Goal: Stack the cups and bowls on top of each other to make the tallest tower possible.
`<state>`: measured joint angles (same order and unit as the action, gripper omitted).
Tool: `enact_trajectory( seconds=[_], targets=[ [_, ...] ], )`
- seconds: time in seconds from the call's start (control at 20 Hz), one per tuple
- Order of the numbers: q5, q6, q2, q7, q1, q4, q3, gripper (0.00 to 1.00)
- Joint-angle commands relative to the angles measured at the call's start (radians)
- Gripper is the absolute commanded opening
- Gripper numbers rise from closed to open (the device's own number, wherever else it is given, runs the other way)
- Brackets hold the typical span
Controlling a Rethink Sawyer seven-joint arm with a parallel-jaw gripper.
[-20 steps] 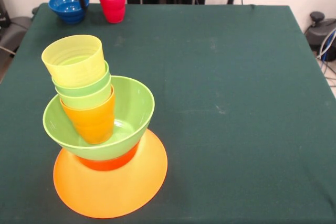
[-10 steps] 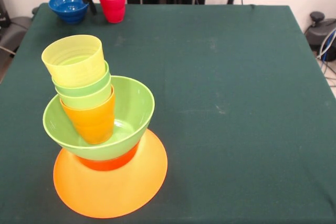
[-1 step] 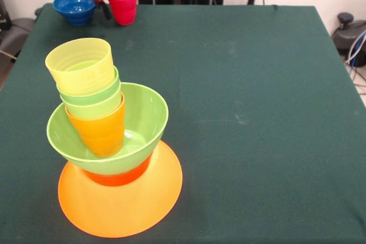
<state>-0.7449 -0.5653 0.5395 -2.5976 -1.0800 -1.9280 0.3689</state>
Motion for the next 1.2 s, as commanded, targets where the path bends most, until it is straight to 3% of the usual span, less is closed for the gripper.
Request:
enact_trajectory(
  seconds=[0.05, 0.45, 0.8, 1.2],
  targets=[
    [-0.104, 0.092, -0.055, 0.110, 0.028, 0.084, -0.009, 1.00],
    [-0.093, 0.071, -0.013, 0.123, 0.028, 0.070, 0.003, 1.00],
    [-0.033, 0.006, 0.081, 0.163, 0.009, 0.013, 0.038, 1.00],
    [0.016, -0.031, 0.129, 0.182, -0.002, -0.018, 0.065, 1.00]
  ],
)
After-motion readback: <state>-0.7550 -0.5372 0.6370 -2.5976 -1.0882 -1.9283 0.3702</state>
